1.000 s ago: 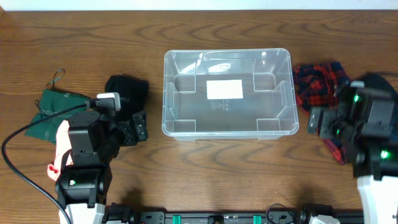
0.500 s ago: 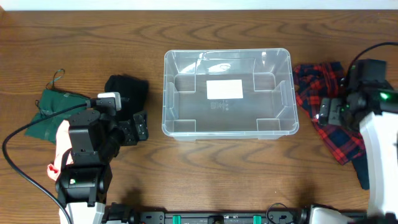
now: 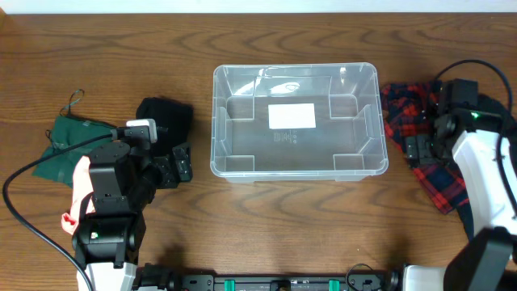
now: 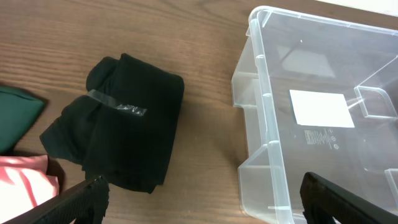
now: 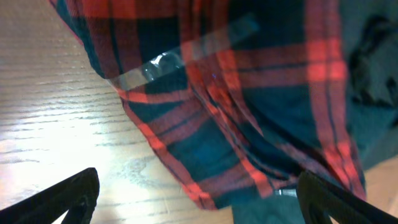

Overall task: Pack container
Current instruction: 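Reach the right gripper to the plaid shirt and grasp it, then carry the plaid shirt into the clear bin and release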

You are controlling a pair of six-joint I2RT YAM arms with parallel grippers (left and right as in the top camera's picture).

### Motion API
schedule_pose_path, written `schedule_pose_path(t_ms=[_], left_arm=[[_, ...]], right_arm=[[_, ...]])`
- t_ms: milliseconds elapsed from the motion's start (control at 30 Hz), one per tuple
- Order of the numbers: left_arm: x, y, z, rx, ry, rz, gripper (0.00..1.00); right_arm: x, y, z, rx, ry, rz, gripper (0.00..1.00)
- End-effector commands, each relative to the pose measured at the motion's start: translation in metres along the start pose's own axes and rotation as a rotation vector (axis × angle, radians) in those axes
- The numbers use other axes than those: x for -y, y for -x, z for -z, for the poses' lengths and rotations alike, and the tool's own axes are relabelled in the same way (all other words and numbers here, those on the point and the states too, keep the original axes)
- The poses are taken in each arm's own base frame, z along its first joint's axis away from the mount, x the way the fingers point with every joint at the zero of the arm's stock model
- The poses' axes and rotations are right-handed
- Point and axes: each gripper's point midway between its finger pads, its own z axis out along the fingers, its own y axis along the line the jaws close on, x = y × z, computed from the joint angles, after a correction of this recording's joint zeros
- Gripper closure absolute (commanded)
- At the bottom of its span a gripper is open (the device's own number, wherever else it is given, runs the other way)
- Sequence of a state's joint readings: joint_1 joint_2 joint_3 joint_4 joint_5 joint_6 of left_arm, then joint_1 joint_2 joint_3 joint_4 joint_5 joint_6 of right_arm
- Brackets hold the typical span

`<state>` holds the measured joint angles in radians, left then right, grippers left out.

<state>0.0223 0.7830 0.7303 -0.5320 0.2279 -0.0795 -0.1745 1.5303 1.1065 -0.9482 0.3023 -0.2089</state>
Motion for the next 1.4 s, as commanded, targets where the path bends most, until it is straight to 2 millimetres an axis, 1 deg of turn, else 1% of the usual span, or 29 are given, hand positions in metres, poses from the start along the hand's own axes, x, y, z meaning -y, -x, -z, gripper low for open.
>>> schedule_pose_path(t_ms=[0,133,267,433,567,633,667,733,767,800,900,967,1033,1100,1200,1300,1367], left_arm=[[0.001,0.013,0.005,0.036,0.007,0.000,0.02],[0.002,0.015,0.005,0.047,0.005,-0.001,0.02],[0.002,0.015,0.005,0.046,0.005,-0.001,0.02],[0.002,0.015,0.005,0.046,0.005,-0.001,0.02],[0.002,0.015,0.005,0.046,0.005,-0.001,0.02],[0.002,0.015,0.005,0.046,0.005,-0.001,0.02],[0.002,0.015,0.005,0.046,0.005,-0.001,0.02],[0.002,0.015,0.005,0.046,0.005,-0.001,0.02],[0.002,0.015,0.005,0.046,0.005,-0.001,0.02],[0.002,0.015,0.005,0.046,0.005,-0.001,0.02],[0.002,0.015,0.005,0.046,0.005,-0.001,0.02],[0.002,0.015,0.005,0.046,0.005,-0.001,0.02],[0.002,0.015,0.005,0.046,0.005,-0.001,0.02],[0.002,0.015,0.005,0.046,0.005,-0.001,0.02],[0.002,0.015,0.005,0.046,0.005,-0.001,0.02],[0.002,0.015,0.005,0.046,0.005,-0.001,0.02],[0.002,0.015,0.005,0.046,0.005,-0.001,0.02]], right_arm=[[-0.008,-0.003,-0.018,-0.044,0.026,0.118,0.01],[-0.013,0.001,-0.036,-0.069,0.035,0.133,0.01],[-0.025,0.000,-0.056,-0.111,0.076,0.156,0.01],[-0.024,-0.003,-0.081,-0.167,0.033,0.150,0.01],[-0.029,-0.003,-0.093,-0.185,0.039,0.143,0.01],[-0.030,-0.002,-0.094,-0.180,0.037,0.130,0.10],[-0.029,0.000,-0.095,-0.175,0.035,0.123,0.17],[-0.029,0.001,-0.094,-0.169,0.033,0.114,0.44],[-0.030,0.001,-0.094,-0.168,0.033,0.114,0.55],[-0.030,0.002,-0.094,-0.167,0.031,0.106,0.68],[-0.028,0.005,-0.090,-0.152,0.025,0.085,0.93],[-0.024,0.012,-0.084,-0.125,0.014,0.063,0.99],[-0.019,0.021,-0.072,-0.087,0.004,0.048,0.99],[-0.009,0.036,-0.050,-0.018,-0.011,0.027,0.99],[0.008,0.057,-0.006,0.102,-0.035,-0.011,0.99],[0.029,0.074,0.049,0.245,-0.064,-0.056,0.99],[0.038,0.083,0.086,0.345,-0.069,-0.079,0.99]])
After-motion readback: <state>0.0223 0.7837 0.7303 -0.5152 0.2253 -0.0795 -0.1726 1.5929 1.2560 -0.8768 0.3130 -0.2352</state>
